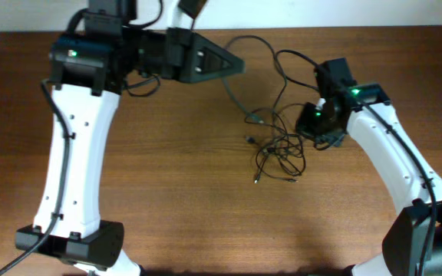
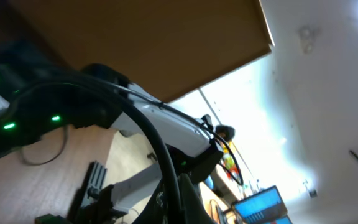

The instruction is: Untangle cables

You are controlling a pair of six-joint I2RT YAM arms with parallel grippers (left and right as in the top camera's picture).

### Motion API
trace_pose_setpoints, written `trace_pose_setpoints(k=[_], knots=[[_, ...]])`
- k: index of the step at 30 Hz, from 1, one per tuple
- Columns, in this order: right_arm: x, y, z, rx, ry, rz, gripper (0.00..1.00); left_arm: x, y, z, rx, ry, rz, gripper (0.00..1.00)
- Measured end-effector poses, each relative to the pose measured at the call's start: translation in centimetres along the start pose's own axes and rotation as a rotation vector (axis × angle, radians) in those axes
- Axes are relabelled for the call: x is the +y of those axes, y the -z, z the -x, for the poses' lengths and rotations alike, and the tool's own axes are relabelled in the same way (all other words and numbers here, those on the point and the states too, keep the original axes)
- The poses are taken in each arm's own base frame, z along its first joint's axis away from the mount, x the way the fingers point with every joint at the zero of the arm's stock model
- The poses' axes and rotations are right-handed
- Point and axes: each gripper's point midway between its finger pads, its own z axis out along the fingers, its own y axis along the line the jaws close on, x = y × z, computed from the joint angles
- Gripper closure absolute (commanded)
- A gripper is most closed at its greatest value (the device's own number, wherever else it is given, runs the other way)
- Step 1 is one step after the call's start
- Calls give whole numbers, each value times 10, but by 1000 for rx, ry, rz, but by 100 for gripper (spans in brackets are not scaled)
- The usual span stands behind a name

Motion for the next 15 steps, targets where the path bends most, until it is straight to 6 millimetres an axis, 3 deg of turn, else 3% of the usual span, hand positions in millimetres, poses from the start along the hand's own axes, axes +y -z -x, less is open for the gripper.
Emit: trace_pose_setpoints(k=[4,11,15], knots=[[-34,2,11,-10,-98,-79,96,8,31,12,-76,27,49,100],[-33,2,10,6,-51,-63,94,17,78,25,-190,97,109,100],[-33,2,10,4,-40,-63,80,23,115,28,-284,168,150,100]])
